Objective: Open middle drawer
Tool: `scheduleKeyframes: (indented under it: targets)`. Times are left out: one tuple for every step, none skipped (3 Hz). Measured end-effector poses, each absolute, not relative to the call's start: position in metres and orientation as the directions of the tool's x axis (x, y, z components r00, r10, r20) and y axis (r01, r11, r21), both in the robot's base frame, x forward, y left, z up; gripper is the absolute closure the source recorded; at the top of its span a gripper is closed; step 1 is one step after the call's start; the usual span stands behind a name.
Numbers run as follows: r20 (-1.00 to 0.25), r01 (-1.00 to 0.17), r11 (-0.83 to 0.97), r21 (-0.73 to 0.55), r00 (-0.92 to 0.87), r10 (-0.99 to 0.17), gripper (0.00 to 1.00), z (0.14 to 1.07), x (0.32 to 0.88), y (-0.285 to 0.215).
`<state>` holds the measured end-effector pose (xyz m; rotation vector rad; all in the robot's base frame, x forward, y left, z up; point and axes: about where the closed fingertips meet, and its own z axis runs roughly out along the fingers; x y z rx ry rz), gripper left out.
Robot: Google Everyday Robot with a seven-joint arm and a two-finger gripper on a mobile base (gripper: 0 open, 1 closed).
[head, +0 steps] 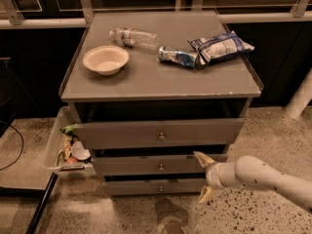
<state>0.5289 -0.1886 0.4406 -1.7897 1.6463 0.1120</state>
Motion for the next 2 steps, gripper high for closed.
scheduleKeyframes:
  targets:
    - [-0.488, -0.904, 0.031, -0.426, 0.201, -0.849, 0.0, 0.435, 0.545, -0.196]
    - [-0.505, -0.912, 0.032, -0.409, 0.197, -0.841, 0.0, 0.426, 0.564, -0.206]
